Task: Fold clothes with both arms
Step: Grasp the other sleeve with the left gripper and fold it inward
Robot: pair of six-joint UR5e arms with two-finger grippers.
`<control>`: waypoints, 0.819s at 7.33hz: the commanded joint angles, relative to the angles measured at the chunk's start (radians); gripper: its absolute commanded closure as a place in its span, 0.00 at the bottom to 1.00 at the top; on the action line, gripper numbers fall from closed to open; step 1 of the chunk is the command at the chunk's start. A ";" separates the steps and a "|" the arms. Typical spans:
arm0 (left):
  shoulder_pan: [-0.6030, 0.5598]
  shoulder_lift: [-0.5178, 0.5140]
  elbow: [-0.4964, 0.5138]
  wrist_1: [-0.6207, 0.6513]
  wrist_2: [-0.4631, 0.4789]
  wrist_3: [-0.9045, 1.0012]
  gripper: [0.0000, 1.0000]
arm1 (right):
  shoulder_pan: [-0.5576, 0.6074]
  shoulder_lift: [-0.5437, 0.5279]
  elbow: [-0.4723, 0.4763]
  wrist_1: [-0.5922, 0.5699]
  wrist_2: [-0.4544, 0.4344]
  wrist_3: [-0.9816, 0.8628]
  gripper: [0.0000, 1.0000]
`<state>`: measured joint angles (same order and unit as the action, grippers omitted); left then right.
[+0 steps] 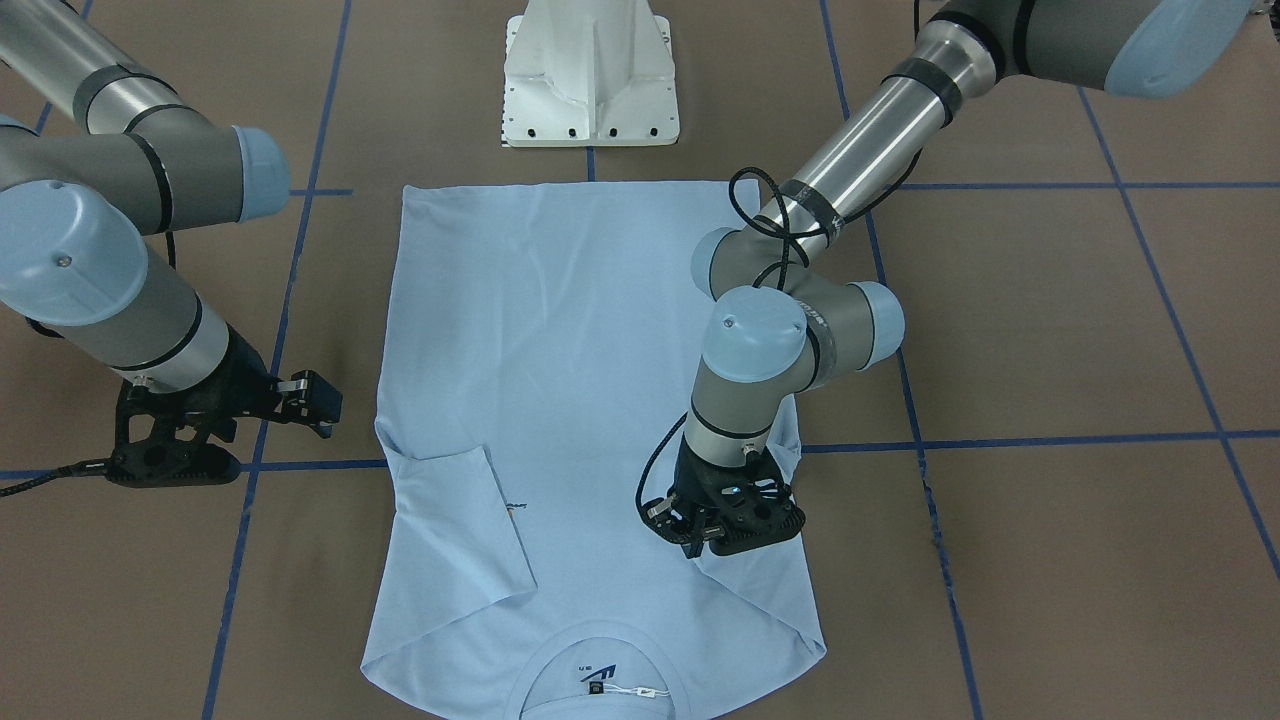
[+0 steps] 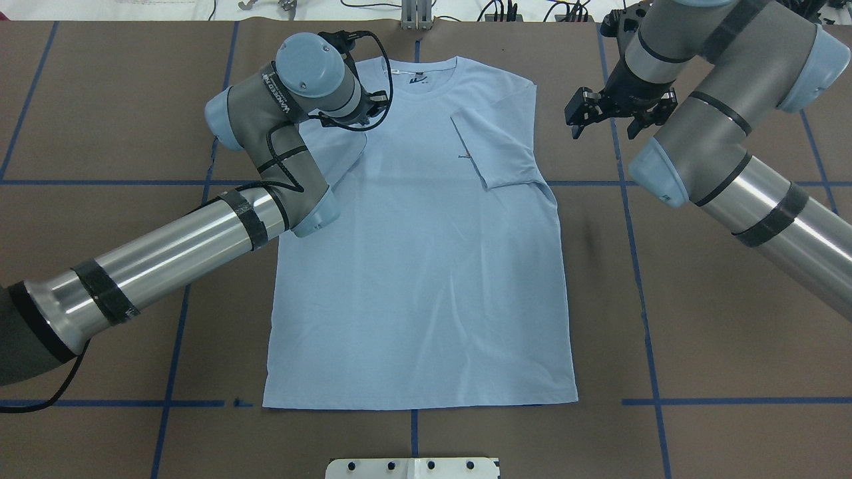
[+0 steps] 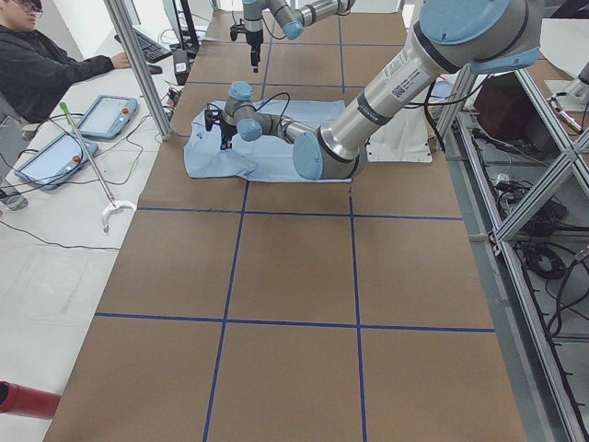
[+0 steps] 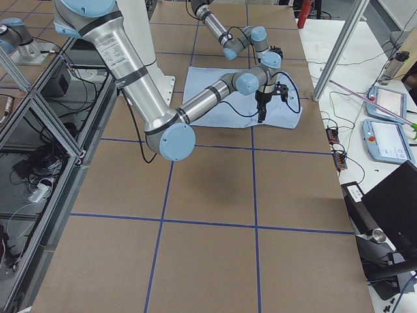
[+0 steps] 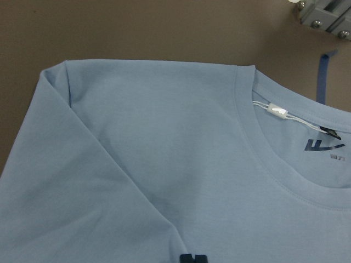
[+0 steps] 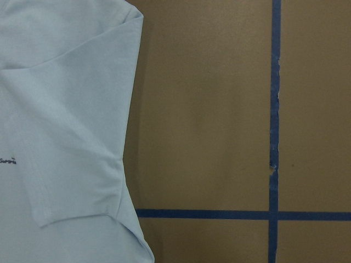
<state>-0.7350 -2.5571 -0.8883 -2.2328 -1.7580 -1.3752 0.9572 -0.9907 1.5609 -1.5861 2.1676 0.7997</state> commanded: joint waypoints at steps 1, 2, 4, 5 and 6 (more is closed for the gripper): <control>-0.001 0.000 0.000 -0.013 -0.003 0.004 0.27 | -0.005 -0.014 0.001 0.064 -0.008 0.012 0.00; -0.001 0.000 -0.006 -0.013 -0.006 0.005 0.00 | -0.005 -0.022 0.002 0.090 -0.008 0.018 0.00; -0.004 0.055 -0.126 0.008 -0.055 0.051 0.00 | -0.009 -0.051 0.049 0.090 -0.011 0.023 0.00; -0.004 0.142 -0.261 0.053 -0.127 0.056 0.00 | -0.029 -0.107 0.127 0.090 -0.011 0.029 0.00; -0.006 0.241 -0.420 0.108 -0.129 0.076 0.00 | -0.046 -0.133 0.195 0.080 -0.003 0.059 0.00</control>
<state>-0.7396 -2.4259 -1.1315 -2.1833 -1.8564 -1.3192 0.9314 -1.0815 1.6724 -1.4984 2.1586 0.8325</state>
